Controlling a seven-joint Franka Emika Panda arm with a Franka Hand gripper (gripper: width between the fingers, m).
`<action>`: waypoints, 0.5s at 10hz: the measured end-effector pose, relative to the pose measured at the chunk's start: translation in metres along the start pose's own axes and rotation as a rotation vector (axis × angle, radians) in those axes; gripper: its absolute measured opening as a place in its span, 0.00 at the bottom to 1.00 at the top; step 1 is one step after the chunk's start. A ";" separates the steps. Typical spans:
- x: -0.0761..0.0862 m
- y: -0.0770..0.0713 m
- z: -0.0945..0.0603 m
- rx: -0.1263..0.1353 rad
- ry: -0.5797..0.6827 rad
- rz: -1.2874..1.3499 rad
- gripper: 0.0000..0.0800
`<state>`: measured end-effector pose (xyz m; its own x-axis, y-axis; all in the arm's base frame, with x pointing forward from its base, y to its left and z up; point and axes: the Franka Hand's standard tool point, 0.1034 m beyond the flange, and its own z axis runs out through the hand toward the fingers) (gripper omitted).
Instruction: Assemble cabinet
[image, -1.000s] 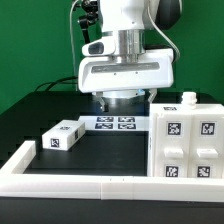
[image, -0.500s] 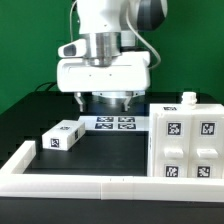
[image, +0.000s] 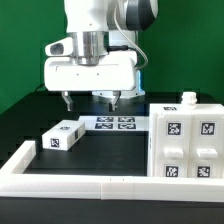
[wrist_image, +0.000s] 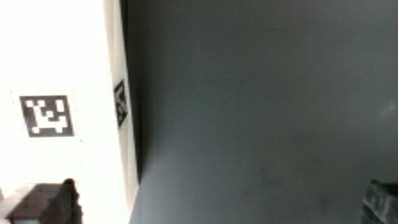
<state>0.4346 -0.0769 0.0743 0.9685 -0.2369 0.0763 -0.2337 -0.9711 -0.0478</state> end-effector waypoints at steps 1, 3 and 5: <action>0.000 0.001 0.000 0.000 -0.002 -0.007 1.00; 0.001 0.035 0.003 -0.005 -0.033 0.019 1.00; 0.004 0.056 0.009 -0.008 -0.053 0.027 1.00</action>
Offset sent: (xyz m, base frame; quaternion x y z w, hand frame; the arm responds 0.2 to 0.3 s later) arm -0.0025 -0.0422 -0.0117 0.0278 -0.0513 0.0378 0.9976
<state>0.4261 -0.1320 0.0634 0.9650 -0.2613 0.0220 -0.2603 -0.9647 -0.0411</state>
